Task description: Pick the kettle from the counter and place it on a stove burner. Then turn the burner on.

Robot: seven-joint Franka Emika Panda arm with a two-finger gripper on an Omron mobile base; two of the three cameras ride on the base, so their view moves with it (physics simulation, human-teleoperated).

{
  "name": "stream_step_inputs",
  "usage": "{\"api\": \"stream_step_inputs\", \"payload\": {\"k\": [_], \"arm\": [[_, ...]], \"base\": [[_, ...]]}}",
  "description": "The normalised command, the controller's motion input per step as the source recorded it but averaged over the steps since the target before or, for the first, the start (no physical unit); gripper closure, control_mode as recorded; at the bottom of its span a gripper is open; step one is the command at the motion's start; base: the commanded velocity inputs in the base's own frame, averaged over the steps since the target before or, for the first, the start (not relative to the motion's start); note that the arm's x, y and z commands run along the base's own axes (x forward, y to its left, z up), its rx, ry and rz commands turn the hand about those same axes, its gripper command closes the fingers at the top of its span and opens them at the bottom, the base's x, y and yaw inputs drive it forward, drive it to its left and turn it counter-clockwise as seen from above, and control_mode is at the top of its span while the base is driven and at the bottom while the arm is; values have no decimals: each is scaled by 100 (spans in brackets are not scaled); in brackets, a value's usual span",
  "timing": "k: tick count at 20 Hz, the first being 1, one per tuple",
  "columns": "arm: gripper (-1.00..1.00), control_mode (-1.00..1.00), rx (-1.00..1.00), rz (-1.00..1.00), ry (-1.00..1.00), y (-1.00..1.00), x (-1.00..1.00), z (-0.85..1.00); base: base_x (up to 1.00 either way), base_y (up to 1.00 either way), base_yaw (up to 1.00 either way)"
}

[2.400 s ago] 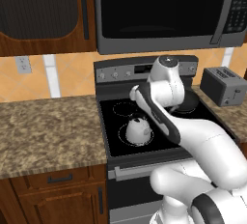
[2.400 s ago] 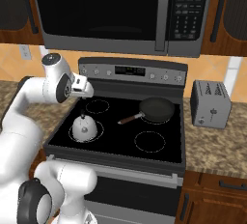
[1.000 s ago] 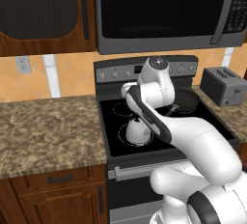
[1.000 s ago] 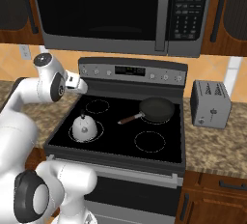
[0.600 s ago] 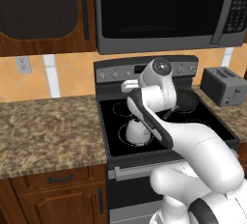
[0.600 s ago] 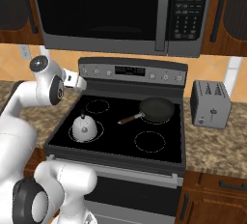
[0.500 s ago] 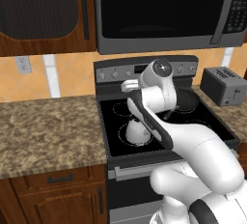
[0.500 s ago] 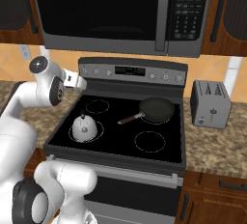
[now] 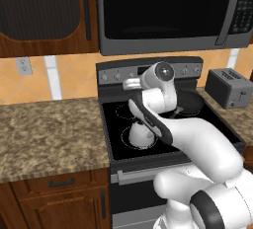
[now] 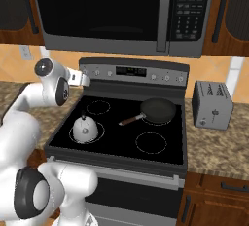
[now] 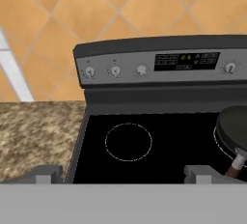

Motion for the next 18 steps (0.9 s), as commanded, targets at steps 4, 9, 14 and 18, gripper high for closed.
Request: {"api": "stream_step_inputs", "payload": {"k": [4, 9, 14, 18], "arm": [[-100, -100, 0, 0, -3, 4, -4, -1], [-100, -100, 0, 1, -7, 22, -53, 0], [-100, -100, 0, 5, -7, 30, -15, 3], [-100, -100, 0, 4, -2, 2, 12, 16]], "base": [[0, 0, 0], [0, 0, 0], [0, 0, 0], [0, 0, 0]]}}
